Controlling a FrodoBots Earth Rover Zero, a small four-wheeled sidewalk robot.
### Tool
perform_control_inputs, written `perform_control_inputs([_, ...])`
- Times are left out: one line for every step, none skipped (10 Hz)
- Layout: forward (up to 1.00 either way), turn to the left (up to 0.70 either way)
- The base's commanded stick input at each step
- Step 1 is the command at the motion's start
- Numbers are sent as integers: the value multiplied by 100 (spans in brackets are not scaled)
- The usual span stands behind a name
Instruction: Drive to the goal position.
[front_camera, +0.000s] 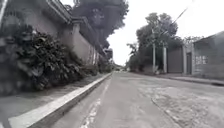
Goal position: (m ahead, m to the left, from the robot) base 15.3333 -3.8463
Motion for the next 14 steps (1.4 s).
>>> perform_control_inputs([70, -34])
perform_control_inputs([70, -20])
perform_control_inputs([70, -4])
perform_control_inputs([70, 0])
perform_control_inputs([70, 0])
perform_control_inputs([70, 0])
perform_control_inputs([70, 0])
perform_control_inputs([70, 0])
perform_control_inputs([70, 0])
perform_control_inputs([70, 0])
perform_control_inputs([70, 0])
perform_control_inputs([70, -5])
perform_control_inputs([70, -13])
perform_control_inputs([70, -18])
